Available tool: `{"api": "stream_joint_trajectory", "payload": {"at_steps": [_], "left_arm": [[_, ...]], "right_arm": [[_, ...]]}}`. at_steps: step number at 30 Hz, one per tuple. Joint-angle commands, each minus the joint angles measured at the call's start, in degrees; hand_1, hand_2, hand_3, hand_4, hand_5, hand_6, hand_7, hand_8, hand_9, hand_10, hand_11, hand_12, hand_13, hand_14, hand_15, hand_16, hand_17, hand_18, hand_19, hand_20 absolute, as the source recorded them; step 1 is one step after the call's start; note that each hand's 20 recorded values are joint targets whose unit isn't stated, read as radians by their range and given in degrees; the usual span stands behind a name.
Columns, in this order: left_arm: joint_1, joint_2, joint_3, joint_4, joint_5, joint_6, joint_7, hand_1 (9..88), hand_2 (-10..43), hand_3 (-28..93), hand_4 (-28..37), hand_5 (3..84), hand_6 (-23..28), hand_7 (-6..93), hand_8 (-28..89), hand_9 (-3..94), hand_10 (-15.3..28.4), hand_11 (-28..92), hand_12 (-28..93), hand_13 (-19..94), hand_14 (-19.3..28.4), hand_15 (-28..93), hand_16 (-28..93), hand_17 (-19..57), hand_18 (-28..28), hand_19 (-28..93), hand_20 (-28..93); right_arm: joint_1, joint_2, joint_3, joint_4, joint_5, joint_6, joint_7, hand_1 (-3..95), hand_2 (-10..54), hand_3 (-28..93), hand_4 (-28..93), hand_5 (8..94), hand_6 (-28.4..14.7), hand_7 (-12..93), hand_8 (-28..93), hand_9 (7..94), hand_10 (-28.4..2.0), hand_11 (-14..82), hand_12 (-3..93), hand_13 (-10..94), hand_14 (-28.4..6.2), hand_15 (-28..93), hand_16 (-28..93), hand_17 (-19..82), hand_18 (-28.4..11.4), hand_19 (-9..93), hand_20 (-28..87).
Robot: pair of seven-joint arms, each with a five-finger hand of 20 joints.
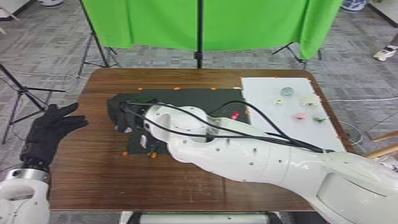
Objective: Arrange flowers
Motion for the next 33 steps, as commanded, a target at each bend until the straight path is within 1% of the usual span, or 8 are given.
{"api": "stream_joint_trajectory", "payload": {"at_steps": [1, 6, 9, 12, 19, 27, 32, 33], "left_arm": [[-1.28, 0.35, 1.46, 1.12, 0.38, -1.82, -0.22, 17.8, 28.5, 57, -28.3, 48.3, 9.4, 4.9, -5, 53.4, 17.4, 19, 10, 45, 21.1, 25, -2, 12.9, 15.8, 23, 20], [-2.44, 0.66, 2.33, 1.63, 0.65, -2.65, -0.11, 17.9, 22.3, 57, -28.3, 47.9, 9.8, 4.6, -5, 53.0, 17.6, 18, 10, 45, 21.1, 25, -2, 12.7, 16.0, 23, 20], [-2.37, 0.49, 2.2, 1.51, 0.87, -2.93, 0.02, 17.6, 19.0, 57, -28.3, 47.9, 9.9, 4.3, -5, 52.9, 17.7, 18, 10, 44, 21.3, 24, -2, 12.7, 16.0, 23, 20], [-2.11, 0.55, 1.93, 1.48, 0.79, -2.9, 0.22, 17.5, 18.0, 57, -28.3, 47.9, 9.9, 4.3, -5, 52.6, 17.7, 18, 11, 44, 21.3, 24, -2, 12.6, 16.0, 23, 20], [-1.24, -0.14, 1.0, 1.24, 0.91, -3.26, 0.32, 16.9, 17.0, 58, -28.3, 47.8, 10.0, 4.0, -5, 52.2, 17.9, 18, 11, 44, 21.3, 24, -1, 12.3, 16.0, 22, 19], [-0.56, -0.64, 0.72, 1.1, 0.93, -3.47, 0.67, 16.9, 16.3, 58, -28.3, 47.7, 9.9, 4.0, -5, 52.1, 17.9, 18, 11, 44, 21.0, 23, -1, 12.3, 15.9, 21, 19], [-0.44, -0.7, 0.64, 1.19, 1.07, -3.9, 0.7, 16.4, 15.7, 59, -28.3, 47.7, 9.8, 4.0, -5, 51.9, 17.8, 18, 11, 44, 21.0, 23, -1, 12.1, 15.9, 21, 19], [-0.34, -0.74, 0.54, 1.11, 1.12, -3.9, 0.72, 16.4, 15.7, 59, -28.3, 47.7, 9.8, 3.9, -5, 51.9, 17.8, 18, 11, 44, 21.1, 23, -1, 12.1, 15.9, 21, 19]], "right_arm": [[-0.28, -1.21, -0.37, 1.2, -0.86, 0.24, 0.9, 65.7, -9.5, 53, -15, 77.4, -1.0, 29, 12, 92.9, -8.5, 8.8, 41.7, 94, 0.6, 68, 29, 71, -12.1, 93, 63], [-1.45, -2.12, 0.09, 2.59, -2.89, -1.58, 1.25, 64.5, -9.5, 54, -16, 76.3, -0.1, 28, 10, 91.7, -7.9, 6.7, 39.9, 94, 0.6, 68, 29, 70, -12.2, 93, 63], [-1.94, -2.34, 0.63, 3.1, -3.67, -4.1, 1.44, 63.6, -9.5, 55, -15, 75.4, 0.4, 29, 10, 91.1, -8.4, 6.1, 39.1, 94, 0.5, 67, 29, 70, -12.2, 93, 63], [-1.99, -2.31, 1.3, 3.34, -3.67, -6.35, 1.52, 61.7, -9.5, 56, -15, 73.4, 0.5, 29, 9, 88.7, -8.4, 5.3, 36.8, 94, 0.7, 66, 31, 70, -12.2, 93, 63], [-1.37, -1.82, 0.78, 3.87, -6.19, -7.49, 1.76, 59.0, -9.5, 55, -14, 68.7, -0.1, 26, 10, 81.2, -8.6, 4.2, 34.3, 93, 0.6, 64, 33, 68, -12.5, 93, 63], [-1.57, -1.72, 1.32, 4.42, -8.86, -10.88, 1.74, 55.6, -9.5, 60, -16, 64.3, 0.2, 25, 7, 71.6, -11.0, 12.5, 22.6, 92, 0.6, 64, 32, 67, -12.5, 93, 62], [-1.31, -0.94, 1.72, 3.7, -8.32, -12.44, 2.7, 51.2, -9.5, 65, -17, 62.4, 1.4, 22, 2, 68.5, -12.6, 13.1, 18.6, 91, 0.1, 63, 32, 65, -12.9, 93, 61], [-1.19, -0.73, 1.75, 3.65, -8.05, -13.01, 2.62, 49.6, -9.5, 67, -17, 61.8, 2.1, 21, -4, 68.0, -13.0, 12.6, 18.1, 91, 0.0, 63, 32, 65, -13.0, 93, 61]]}}
